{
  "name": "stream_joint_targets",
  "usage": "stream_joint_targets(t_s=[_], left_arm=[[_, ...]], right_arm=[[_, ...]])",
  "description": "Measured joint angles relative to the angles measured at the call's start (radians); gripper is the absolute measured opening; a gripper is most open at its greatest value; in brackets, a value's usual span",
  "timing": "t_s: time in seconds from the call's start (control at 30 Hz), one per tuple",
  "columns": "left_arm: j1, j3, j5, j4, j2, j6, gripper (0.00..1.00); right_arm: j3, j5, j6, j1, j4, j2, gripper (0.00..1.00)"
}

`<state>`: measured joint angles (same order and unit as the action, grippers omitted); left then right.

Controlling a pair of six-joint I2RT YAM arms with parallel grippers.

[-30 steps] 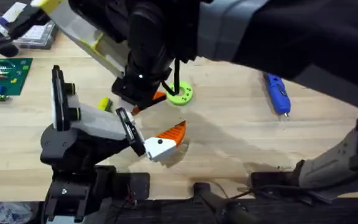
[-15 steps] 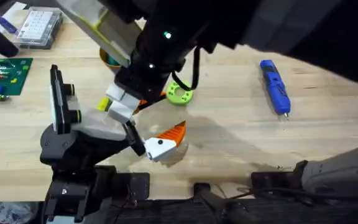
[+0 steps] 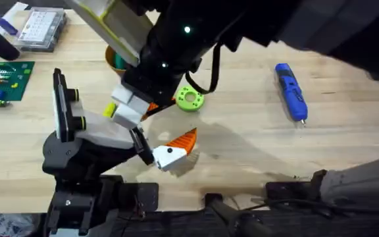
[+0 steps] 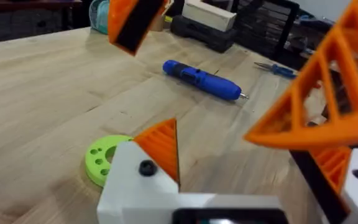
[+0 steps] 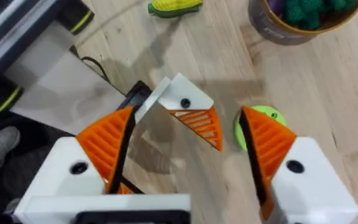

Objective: Pick up the gripper from the table and insert it into the empty holder that is missing its gripper. Then pick up a screw, insert it into the mounting hole, and use the screwdriver to tighten it. Finally, clean up the table by picking up the vegetable and placing it into the bucket.

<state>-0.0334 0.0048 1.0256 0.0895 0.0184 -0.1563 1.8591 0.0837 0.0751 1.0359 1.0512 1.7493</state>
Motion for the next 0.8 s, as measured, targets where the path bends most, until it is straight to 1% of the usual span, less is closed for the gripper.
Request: stream_joint_targets(t_s=[0.57, 0.6, 0.63, 0.77, 0.8], left_arm=[[0.000, 0.000, 0.000, 0.000, 0.000, 0.003, 0.979], [0.000, 0.000, 0.000, 0.000, 0.000, 0.001, 0.927], [0.000, 0.000, 0.000, 0.000, 0.000, 0.002, 0.798], [0.000, 0.000, 0.000, 0.000, 0.000, 0.003, 0.167], [0.000, 0.000, 0.000, 0.000, 0.000, 0.006, 0.061]], right_arm=[[0.000, 0.000, 0.000, 0.000, 0.000, 0.000, 0.994], [0.000, 0.000, 0.000, 0.000, 0.000, 0.000, 0.994], [0.000, 0.000, 0.000, 0.000, 0.000, 0.000, 0.994], [0.000, 0.000, 0.000, 0.000, 0.000, 0.000, 0.994], [0.000, 0.000, 0.000, 0.000, 0.000, 0.000, 0.994]])
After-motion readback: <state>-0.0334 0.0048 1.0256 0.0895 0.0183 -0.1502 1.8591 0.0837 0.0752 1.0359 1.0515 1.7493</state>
